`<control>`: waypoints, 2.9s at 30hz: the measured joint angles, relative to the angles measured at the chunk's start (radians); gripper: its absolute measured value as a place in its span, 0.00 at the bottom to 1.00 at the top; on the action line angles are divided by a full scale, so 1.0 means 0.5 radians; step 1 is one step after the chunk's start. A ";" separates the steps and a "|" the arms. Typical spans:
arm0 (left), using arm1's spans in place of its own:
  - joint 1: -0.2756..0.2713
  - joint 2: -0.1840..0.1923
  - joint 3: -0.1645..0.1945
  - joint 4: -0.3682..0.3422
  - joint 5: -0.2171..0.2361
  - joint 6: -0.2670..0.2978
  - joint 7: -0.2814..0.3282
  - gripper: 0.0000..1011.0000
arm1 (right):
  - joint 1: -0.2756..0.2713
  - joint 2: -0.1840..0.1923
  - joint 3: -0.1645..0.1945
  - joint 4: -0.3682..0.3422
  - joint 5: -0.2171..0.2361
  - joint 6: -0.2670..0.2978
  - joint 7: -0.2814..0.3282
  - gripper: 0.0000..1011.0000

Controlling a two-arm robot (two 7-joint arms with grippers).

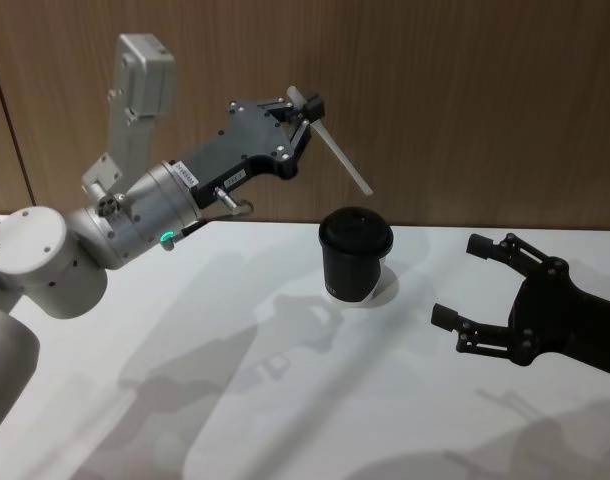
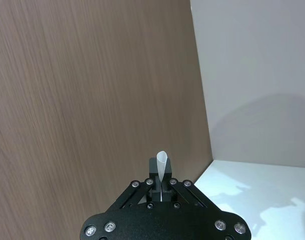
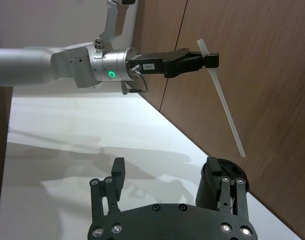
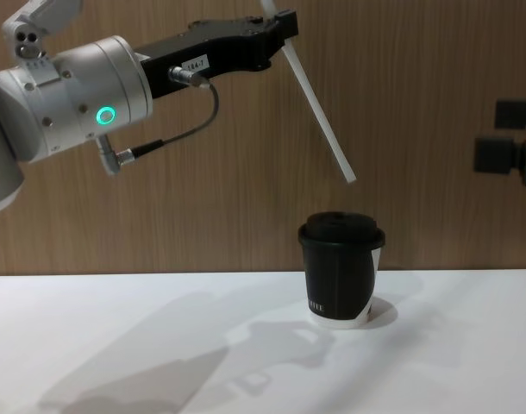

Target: Pick up the straw with one hand, pass it to the other hand, and insert it into the cup.

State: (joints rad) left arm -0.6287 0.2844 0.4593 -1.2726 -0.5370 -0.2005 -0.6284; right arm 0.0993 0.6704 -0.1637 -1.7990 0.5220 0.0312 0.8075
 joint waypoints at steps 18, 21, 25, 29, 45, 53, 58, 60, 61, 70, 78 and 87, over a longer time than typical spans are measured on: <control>-0.145 -0.008 0.060 0.092 0.073 0.137 -0.010 0.01 | 0.000 0.000 0.000 0.000 0.000 0.000 0.000 0.99; -0.164 -0.006 0.070 0.099 0.087 0.161 -0.010 0.01 | 0.000 0.000 0.000 0.000 0.000 0.000 0.000 0.99; -0.188 -0.003 0.083 0.107 0.103 0.190 -0.010 0.01 | 0.000 0.000 0.000 0.000 0.000 0.000 0.000 0.99; -0.206 -0.001 0.092 0.113 0.112 0.215 -0.009 0.01 | 0.000 0.000 0.000 0.000 0.000 0.000 0.000 0.99; -0.271 0.005 0.126 0.159 0.102 0.314 -0.030 0.01 | 0.000 0.000 0.000 0.000 0.000 0.000 0.000 0.99; -0.306 -0.003 0.139 0.212 0.073 0.324 -0.067 0.01 | 0.000 0.000 0.000 0.000 0.000 0.000 0.000 0.99; -0.329 -0.007 0.147 0.248 0.057 0.324 -0.093 0.01 | 0.000 0.000 0.000 0.000 0.000 0.000 0.000 0.99; -0.335 -0.008 0.149 0.256 0.052 0.323 -0.101 0.01 | 0.000 0.000 0.000 0.000 0.000 0.000 0.000 0.99; -0.339 -0.007 0.152 0.264 0.049 0.323 -0.106 0.01 | 0.000 0.000 0.000 0.000 0.000 0.000 0.000 0.99; -0.359 0.003 0.165 0.290 0.030 0.322 -0.137 0.01 | 0.000 0.000 0.000 0.000 0.000 0.000 0.000 0.99; -0.370 0.017 0.172 0.307 0.016 0.322 -0.160 0.01 | 0.000 0.000 0.000 0.000 0.000 0.000 0.000 0.99; -0.393 0.017 0.180 0.361 -0.004 0.311 -0.205 0.01 | 0.000 0.000 0.000 0.000 0.000 0.000 0.000 0.99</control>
State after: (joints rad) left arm -0.8250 0.2926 0.5493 -1.0923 -0.5388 -0.0450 -0.7308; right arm 0.0993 0.6704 -0.1636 -1.7990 0.5220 0.0312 0.8075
